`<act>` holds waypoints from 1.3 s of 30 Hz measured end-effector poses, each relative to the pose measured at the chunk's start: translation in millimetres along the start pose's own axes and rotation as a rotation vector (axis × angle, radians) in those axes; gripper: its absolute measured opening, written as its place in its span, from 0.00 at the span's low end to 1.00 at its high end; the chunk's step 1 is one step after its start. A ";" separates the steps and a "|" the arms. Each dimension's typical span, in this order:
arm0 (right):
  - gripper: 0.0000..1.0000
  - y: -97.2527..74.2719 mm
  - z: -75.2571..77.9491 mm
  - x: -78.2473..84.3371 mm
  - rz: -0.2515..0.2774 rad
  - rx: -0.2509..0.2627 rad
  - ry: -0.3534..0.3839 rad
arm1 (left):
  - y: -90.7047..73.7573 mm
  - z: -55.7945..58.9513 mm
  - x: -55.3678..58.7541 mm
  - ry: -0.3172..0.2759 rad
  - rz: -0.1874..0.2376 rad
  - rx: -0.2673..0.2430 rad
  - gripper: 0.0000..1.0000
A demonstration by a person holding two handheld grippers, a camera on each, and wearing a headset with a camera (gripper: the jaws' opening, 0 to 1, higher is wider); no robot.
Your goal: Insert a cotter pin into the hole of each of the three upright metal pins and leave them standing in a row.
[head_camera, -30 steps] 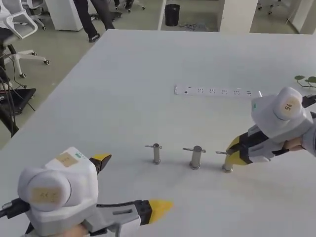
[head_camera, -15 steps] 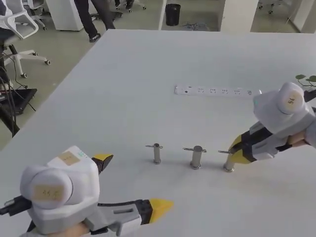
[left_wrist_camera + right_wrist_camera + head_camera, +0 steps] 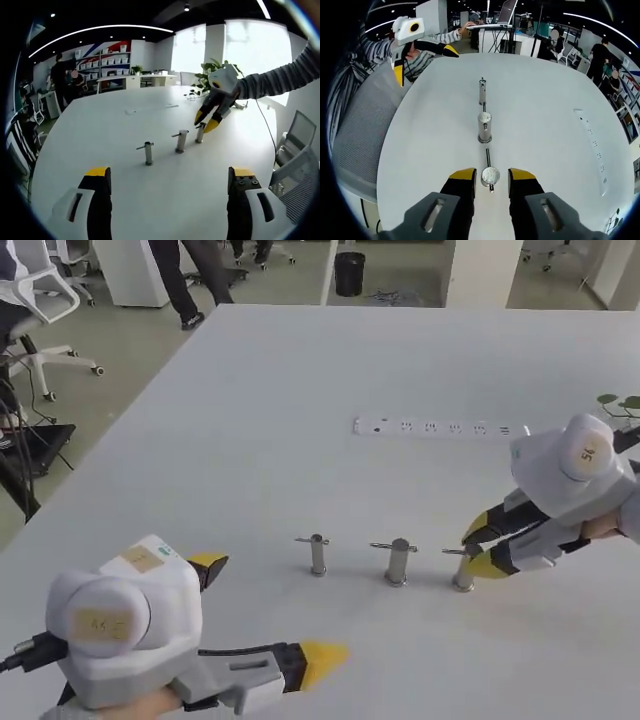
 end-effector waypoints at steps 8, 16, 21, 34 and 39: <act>0.31 -20.9 -3.5 -14.5 0.062 0.077 0.088 | -2.2 -6.3 -8.5 -0.016 0.021 -0.004 0.96; 0.40 -41.0 -19.2 -23.7 0.143 0.151 0.226 | -7.3 -8.4 -14.7 -0.073 0.057 -0.025 0.93; 0.52 -50.4 -30.3 -22.4 0.153 0.212 0.315 | -9.2 -6.7 -20.3 -0.077 0.082 -0.038 0.92; 0.70 -72.3 -55.3 -27.1 0.288 0.451 0.620 | -10.1 1.1 -25.8 -0.069 0.089 -0.048 0.91; 0.75 -78.1 -57.4 -22.9 0.313 0.537 0.699 | -10.0 1.5 -26.1 -0.060 0.088 -0.066 0.91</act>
Point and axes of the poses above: the centre of the closed fingertips' face, and the gripper's own axes: y roughly forward along the fingers, z roughly to its right, x roughly out of its underside, the point moved 5 cm from there along -y, roughly backward along the fingers, and after that the axes turned 11 degrees about x, right-handed, at the moved point
